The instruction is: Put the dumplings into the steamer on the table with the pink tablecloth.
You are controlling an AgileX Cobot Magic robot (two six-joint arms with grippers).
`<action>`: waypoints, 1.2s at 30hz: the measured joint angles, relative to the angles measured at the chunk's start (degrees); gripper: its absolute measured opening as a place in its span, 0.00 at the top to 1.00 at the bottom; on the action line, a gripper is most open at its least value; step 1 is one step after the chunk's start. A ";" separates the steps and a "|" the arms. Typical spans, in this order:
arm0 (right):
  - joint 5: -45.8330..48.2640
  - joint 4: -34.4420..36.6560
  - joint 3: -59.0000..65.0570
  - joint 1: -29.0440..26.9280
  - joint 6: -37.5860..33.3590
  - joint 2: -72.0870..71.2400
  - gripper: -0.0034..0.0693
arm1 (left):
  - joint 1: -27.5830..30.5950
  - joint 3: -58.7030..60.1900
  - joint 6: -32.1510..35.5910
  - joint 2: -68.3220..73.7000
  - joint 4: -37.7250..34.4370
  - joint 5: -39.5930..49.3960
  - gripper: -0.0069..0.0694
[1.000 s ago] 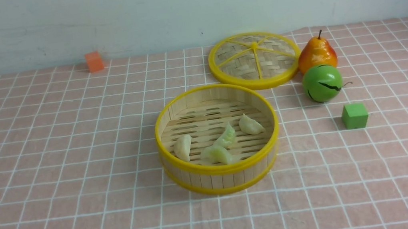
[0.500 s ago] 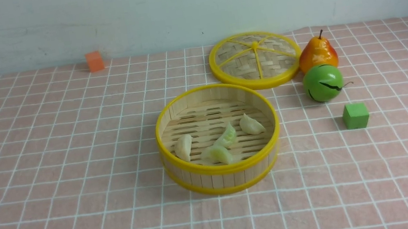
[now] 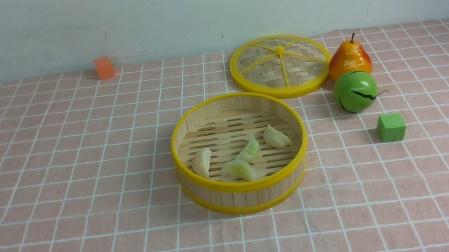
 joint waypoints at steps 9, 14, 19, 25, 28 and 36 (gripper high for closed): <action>0.00 0.00 0.00 0.00 0.00 0.00 0.97 | 0.00 0.00 0.00 0.00 0.06 0.00 0.81; 0.00 0.00 0.00 0.00 0.00 0.00 0.96 | 0.00 0.00 0.00 0.00 0.06 0.00 0.80; 0.05 0.00 0.00 0.00 0.00 0.00 0.96 | 0.13 1.23 0.00 0.00 -0.01 -2.30 0.79; 0.05 0.00 0.00 0.00 0.00 0.00 0.95 | 10.70 7.72 0.41 0.00 -2.34 -18.24 0.87; 0.05 0.00 0.00 0.00 0.00 0.00 0.95 | 17.72 12.08 1.55 0.00 -3.51 -25.77 0.93; 0.05 0.00 0.00 0.00 0.00 0.00 0.94 | 28.48 23.15 1.75 0.00 -4.18 -30.24 0.93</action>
